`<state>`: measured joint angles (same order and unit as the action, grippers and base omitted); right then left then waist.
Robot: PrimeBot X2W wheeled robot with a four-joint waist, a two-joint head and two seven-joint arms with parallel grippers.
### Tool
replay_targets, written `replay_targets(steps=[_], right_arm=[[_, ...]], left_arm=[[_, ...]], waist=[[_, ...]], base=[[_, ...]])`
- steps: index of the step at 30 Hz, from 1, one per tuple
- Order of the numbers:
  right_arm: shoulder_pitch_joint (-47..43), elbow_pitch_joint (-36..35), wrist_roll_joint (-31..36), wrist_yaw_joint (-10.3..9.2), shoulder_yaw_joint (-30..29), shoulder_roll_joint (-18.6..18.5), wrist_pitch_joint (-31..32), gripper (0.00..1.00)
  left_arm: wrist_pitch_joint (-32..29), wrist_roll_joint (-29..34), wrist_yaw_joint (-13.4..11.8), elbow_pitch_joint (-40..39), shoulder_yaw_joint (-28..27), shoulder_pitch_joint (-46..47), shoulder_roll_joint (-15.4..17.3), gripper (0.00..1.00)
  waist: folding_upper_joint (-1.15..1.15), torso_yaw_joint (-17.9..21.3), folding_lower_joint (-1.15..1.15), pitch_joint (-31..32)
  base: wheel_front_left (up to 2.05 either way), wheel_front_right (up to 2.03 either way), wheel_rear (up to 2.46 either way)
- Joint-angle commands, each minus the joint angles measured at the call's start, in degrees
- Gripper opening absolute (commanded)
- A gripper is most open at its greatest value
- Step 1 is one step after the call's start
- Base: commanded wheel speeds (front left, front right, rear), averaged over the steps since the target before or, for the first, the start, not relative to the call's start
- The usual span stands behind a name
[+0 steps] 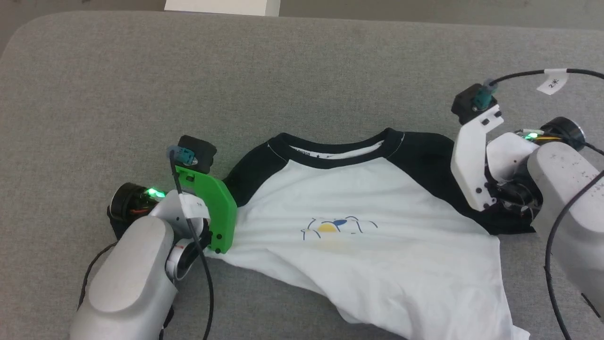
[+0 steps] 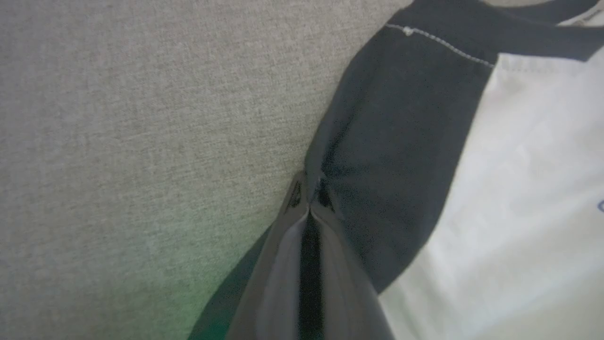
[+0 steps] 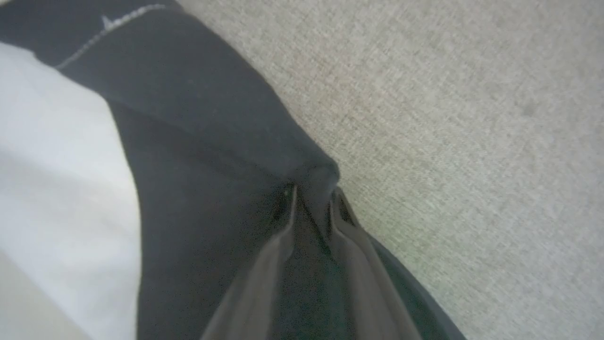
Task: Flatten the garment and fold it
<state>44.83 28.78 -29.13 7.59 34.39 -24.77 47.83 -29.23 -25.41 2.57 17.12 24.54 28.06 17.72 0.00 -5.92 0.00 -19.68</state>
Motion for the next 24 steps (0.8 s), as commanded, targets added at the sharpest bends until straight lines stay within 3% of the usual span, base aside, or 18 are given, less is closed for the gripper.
replay_targets(steps=[1, 9, 16, 19, 24], right_arm=[[-2.18, 1.23, -1.14, -0.10, 1.46, -0.89, 1.41, 0.00], [0.21, -5.05, -4.58, -0.10, 2.95, -5.02, -2.24, 0.00], [8.06, -11.57, -4.10, -0.10, 1.53, -9.61, -5.65, 0.00], [12.61, -13.11, -2.79, -0.10, 0.56, -10.25, -6.41, 0.00], [21.57, -13.11, -0.18, -0.10, -1.60, -9.68, -8.15, 0.00]], left_arm=[[-0.18, -0.42, 0.45, 1.19, 0.19, 0.19, 0.08, 0.00], [1.56, -0.39, 2.71, -1.24, -0.23, 3.83, 3.80, 0.00], [1.92, -8.05, 4.30, -6.47, -4.57, 12.76, 4.74, 0.00], [2.22, -9.97, 4.31, -7.40, -6.94, 17.78, 4.81, 0.00], [3.79, -12.21, 2.13, -6.56, -11.70, 27.90, 3.51, 0.00]], waist=[[0.00, 0.40, 0.00, 0.28], [0.00, 2.44, 0.00, 2.86], [0.00, 4.73, 0.00, 3.61], [0.00, 5.88, 0.00, 2.18], [0.00, 7.80, 0.00, -2.13]], base=[[0.00, 0.00, 0.00], [0.00, 0.00, 0.00], [0.00, 0.00, 0.00], [0.00, 0.00, 0.00], [0.00, 0.00, 0.00]])
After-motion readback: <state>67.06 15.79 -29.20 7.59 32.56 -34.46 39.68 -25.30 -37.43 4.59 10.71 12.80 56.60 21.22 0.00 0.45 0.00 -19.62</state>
